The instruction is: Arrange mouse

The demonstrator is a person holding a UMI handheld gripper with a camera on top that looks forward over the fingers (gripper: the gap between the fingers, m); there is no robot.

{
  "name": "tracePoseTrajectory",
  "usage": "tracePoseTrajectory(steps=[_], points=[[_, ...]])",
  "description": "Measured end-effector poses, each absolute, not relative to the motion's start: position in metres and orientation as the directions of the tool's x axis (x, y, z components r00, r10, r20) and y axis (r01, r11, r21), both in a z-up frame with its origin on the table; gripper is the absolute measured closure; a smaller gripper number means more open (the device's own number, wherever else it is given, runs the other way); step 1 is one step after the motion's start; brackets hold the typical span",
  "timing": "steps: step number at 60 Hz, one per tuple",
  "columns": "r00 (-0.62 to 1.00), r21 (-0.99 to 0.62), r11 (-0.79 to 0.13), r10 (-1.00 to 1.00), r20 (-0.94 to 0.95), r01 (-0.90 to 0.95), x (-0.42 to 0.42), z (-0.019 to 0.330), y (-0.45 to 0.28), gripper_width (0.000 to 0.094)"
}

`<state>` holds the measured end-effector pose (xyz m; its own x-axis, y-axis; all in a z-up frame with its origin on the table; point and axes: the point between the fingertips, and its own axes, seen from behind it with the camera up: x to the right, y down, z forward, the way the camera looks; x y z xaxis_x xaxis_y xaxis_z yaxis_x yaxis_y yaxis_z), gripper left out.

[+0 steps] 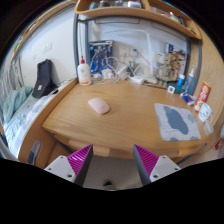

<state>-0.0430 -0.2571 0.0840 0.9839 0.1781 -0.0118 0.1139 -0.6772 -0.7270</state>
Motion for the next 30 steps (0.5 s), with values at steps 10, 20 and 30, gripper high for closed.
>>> tracePoseTrajectory(steps=[10,20,30], points=[[0.97,-0.683,-0.708,0.244,0.003,0.18,-0.053,0.078,-0.226,0.0138],[0.969,-0.658,-0.724,0.244,0.038,0.208,-0.042,0.084,-0.156,0.0138],[0.978,-0.656,-0.735,0.209,0.027,0.175,-0.029,0.093,-0.086,0.0139]])
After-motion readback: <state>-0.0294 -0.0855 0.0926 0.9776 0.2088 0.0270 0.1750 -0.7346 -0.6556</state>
